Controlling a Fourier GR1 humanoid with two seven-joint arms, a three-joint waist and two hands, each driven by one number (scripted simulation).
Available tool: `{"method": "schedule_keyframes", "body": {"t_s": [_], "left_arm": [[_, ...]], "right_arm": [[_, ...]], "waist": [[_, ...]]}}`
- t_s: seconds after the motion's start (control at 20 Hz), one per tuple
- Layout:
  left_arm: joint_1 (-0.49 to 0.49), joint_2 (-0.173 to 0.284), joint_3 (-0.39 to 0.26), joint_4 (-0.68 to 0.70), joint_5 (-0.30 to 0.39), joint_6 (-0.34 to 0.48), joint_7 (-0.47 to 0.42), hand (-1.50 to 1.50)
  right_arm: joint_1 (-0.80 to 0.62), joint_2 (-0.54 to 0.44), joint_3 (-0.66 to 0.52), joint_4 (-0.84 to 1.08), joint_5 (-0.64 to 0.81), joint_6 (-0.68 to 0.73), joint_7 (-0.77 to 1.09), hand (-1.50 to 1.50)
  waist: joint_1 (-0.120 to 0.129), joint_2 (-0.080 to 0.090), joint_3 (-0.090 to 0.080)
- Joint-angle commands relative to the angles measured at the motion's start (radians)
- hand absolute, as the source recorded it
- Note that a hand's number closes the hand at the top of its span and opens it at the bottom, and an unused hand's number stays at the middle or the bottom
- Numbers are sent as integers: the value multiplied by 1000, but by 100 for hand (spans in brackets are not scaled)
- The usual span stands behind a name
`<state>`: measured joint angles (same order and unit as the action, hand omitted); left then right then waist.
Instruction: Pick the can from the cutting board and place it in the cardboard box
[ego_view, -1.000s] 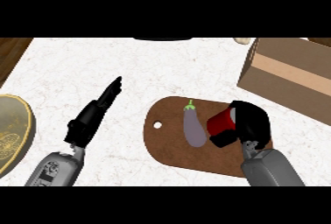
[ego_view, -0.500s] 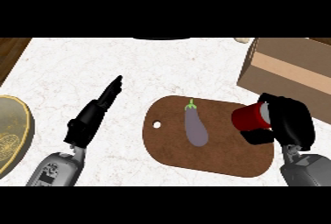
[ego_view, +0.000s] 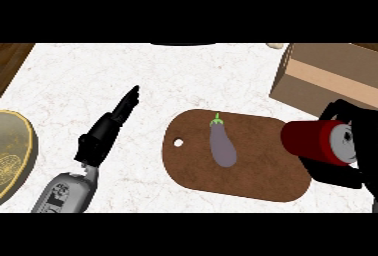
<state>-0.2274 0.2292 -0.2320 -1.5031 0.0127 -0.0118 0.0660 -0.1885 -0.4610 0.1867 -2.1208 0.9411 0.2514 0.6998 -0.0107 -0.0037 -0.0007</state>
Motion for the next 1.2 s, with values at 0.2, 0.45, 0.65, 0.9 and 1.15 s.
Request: {"method": "schedule_keyframes", "body": {"t_s": [0.2,0.45,0.65,0.9,1.15], "left_arm": [[45,2,6,-63,-9,-30,15,0],[62,-33,3,-24,-47,-22,-22,0],[86,-46,-1,-129,-51,-20,58,0],[50,-40,42,-17,-52,-67,-21,0],[-81,-74,67,43,-59,-64,37,0]], "right_arm": [[-130,54,-149,-219,-94,168,195,150],[-260,15,-287,-141,-144,235,218,150],[-308,-13,-336,-73,-130,238,203,150],[-429,-69,-423,149,-165,199,108,150],[-443,-65,-442,369,-134,38,-51,150]], "waist": [[12,1,0],[14,2,0],[16,2,0],[17,4,0],[16,7,1]]}}
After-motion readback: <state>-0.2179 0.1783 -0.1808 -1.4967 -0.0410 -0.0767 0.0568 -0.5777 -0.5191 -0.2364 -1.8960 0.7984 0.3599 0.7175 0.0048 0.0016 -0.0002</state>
